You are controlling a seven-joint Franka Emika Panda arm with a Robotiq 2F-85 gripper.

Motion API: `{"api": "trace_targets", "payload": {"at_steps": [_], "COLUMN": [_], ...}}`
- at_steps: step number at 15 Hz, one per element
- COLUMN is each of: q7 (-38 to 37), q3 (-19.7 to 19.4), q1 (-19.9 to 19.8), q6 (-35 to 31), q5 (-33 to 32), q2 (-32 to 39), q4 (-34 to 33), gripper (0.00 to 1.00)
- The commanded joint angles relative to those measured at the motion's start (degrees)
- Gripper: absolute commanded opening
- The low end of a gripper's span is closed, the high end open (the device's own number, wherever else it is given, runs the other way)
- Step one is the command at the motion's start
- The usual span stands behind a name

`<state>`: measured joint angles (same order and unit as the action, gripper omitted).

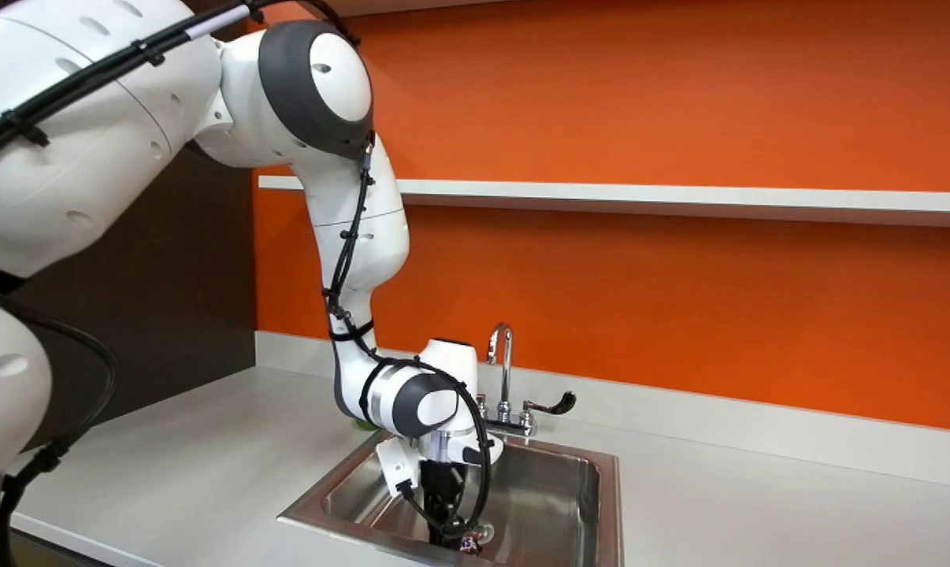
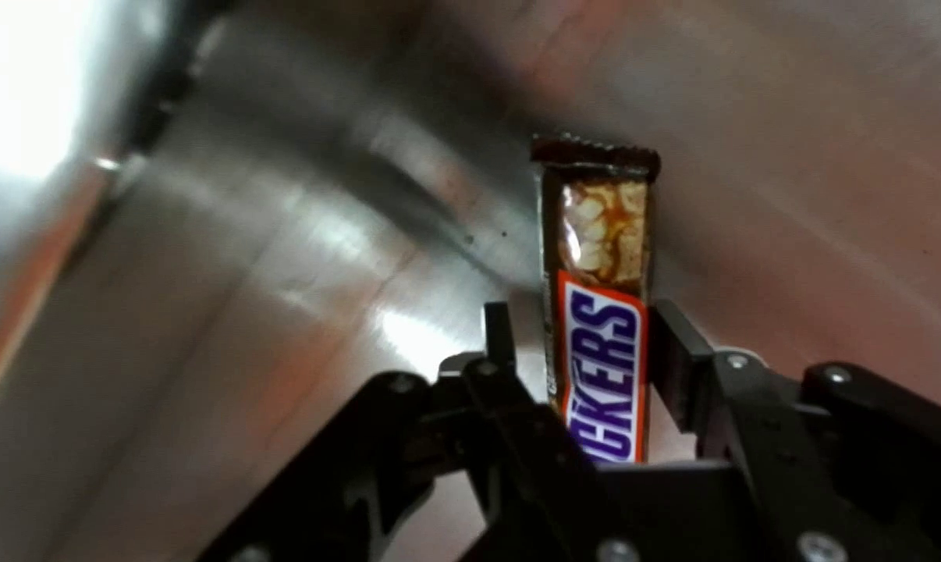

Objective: Remove the brown packet from the sink.

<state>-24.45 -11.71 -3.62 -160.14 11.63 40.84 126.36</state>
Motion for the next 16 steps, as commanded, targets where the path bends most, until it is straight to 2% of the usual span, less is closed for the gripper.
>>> {"api": "trace_targets", "payload": {"at_steps": [1,3,10,16], "q7": [-1.3,-1.3,-1.5,-1.9], "q3": [-1.0,-1.1,-1.7,-5.0], "q1": [1.3,1.5,2.2,5.7], "q6": [2.2,2.4,2.9,3.0], "q5": [0.6,0.5,0.1,-1.6], "q2": [0.8,1.0,-0.2,-4.1], "q4": [-1.6,-1.8,-1.5,0.2], "gripper": [0.18,0.04,0.06,0.05]}}
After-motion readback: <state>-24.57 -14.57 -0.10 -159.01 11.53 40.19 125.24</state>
